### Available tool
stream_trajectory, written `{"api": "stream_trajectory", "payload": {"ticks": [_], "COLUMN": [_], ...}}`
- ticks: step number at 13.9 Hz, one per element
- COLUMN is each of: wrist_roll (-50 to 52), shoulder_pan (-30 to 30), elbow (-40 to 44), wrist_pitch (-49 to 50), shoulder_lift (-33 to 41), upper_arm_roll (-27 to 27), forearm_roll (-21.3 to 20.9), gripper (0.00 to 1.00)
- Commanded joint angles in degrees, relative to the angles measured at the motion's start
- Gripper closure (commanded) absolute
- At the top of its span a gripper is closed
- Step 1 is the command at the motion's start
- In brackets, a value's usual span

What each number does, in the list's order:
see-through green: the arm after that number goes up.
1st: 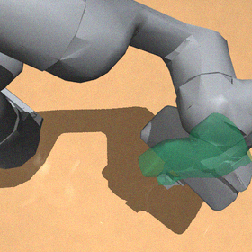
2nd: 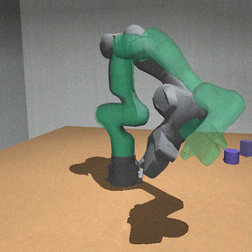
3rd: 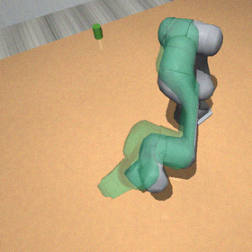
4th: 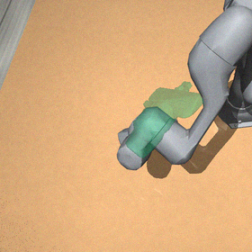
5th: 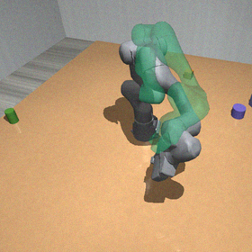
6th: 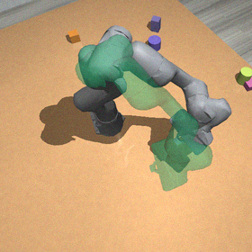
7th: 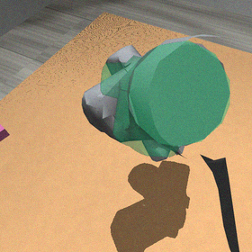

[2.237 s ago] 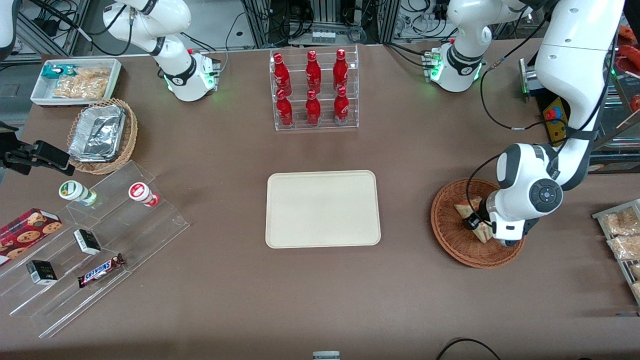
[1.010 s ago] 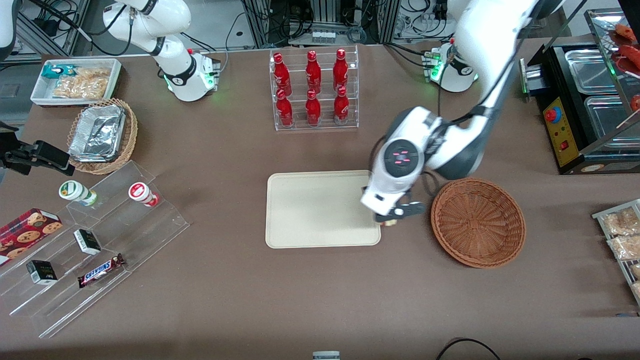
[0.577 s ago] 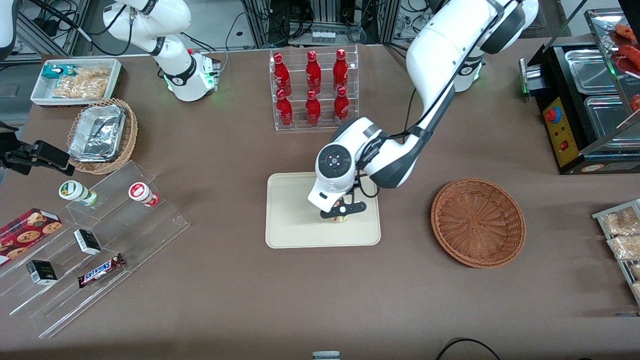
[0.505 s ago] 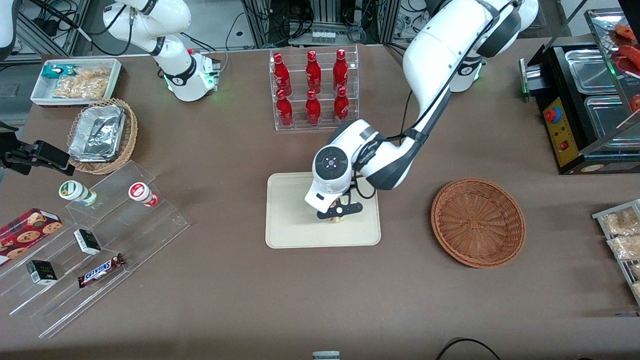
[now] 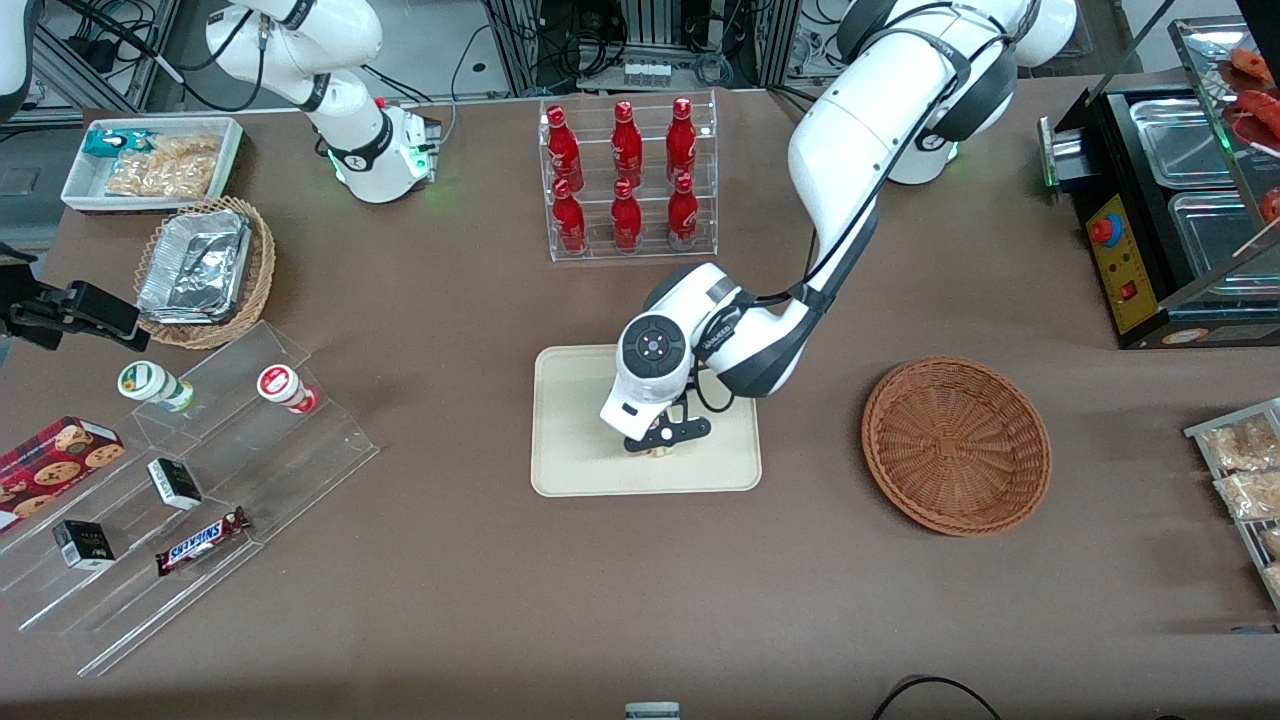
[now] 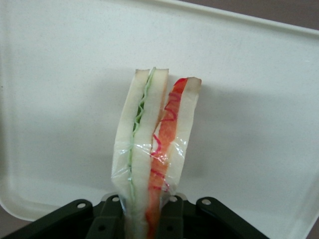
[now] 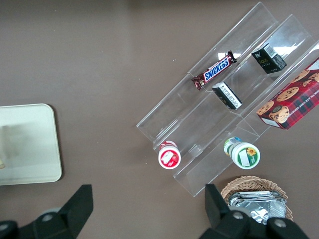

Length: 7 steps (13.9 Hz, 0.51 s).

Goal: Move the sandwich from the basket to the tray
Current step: 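Lower the sandwich onto the tray and open the left gripper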

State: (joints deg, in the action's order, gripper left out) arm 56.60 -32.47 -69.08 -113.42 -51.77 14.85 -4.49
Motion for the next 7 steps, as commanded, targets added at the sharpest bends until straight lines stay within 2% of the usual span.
{"api": "stream_trajectory", "payload": {"ticks": [1,2,3,4,7], "wrist_roll": [0.7,0.7,0.62,0.53,0.62], "shoulder_pan": [-0.92,-0.92,-0.92,-0.84,-0.84], "elbow": [2.02,2.02,2.02,2.11,2.2], "wrist_pitch": [-0.58,-0.58,-0.58,-0.58,0.12], "shoulder_lift": [-1.05,-1.05,-0.96,-0.87,0.09], "upper_arm_roll": [-0.62,-0.62,-0.62,-0.79,-1.23], "forearm_roll": [0.44,0.44,0.18,0.01,-0.17], "gripper": [0.49,0.35,0.12,0.01,0.0]}}
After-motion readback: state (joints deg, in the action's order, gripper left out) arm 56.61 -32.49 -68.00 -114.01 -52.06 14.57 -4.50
